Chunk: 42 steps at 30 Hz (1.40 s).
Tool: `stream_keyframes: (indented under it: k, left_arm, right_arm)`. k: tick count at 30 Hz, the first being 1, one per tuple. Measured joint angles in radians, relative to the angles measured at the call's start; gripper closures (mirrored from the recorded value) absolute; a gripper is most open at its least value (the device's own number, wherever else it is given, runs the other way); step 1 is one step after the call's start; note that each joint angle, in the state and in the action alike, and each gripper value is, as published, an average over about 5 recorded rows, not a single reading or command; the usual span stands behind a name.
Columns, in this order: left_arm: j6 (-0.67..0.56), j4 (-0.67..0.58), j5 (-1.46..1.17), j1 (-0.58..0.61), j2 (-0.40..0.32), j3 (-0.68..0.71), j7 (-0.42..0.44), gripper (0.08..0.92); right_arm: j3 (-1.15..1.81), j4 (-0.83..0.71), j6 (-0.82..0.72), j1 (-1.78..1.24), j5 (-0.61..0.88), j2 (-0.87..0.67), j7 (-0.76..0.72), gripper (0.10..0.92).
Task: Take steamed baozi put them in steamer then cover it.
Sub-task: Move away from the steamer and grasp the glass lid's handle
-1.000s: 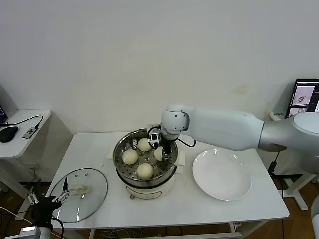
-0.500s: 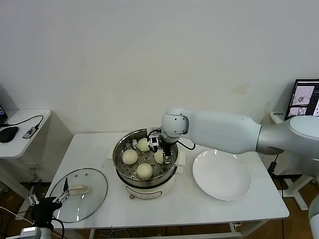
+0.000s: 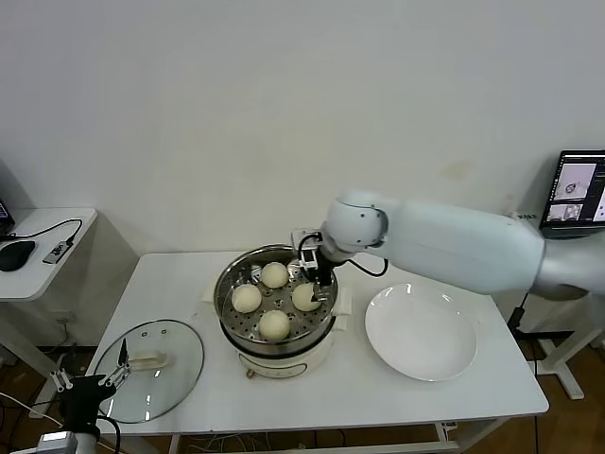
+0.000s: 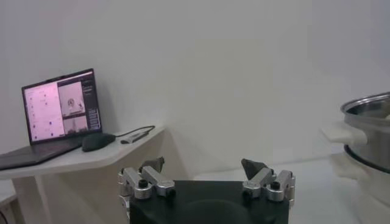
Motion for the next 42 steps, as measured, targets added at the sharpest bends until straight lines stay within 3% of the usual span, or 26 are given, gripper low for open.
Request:
stream_keyframes:
  k: [8, 19, 30, 36, 42]
  left_arm:
    - [-0.003, 0.002, 0.012, 0.007, -0.011, 0.000, 0.004, 0.177]
    - [-0.035, 0.024, 0.005, -0.004, -0.010, 0.001, 0.017, 0.177]
    - [-0.072, 0.052, 0.061, -0.021, -0.037, 0.028, -0.025, 0.177]
    - [-0.107, 0.091, 0.267, -0.015, -0.045, 0.009, -0.099, 0.177]
    - [-0.124, 0.133, 0.532, 0.025, -0.010, -0.019, -0.119, 0.177]
  right_arm:
    - [0.197, 0.106, 0.102, -0.213, -0.004, -0.146, 0.218, 0.203]
    - [0.702, 0.213, 0.345, -0.815, -0.093, -0.255, 0.510, 0.203]
    - [1.289, 0.268, 0.597, -1.405, -0.179, -0.063, 0.569, 0.203]
    - [1.550, 0.310, 0.664, -1.628, -0.216, 0.076, 0.546, 0.203]
    - [1.735, 0.333, 0.707, -1.810, -0.258, 0.183, 0.558, 0.203]
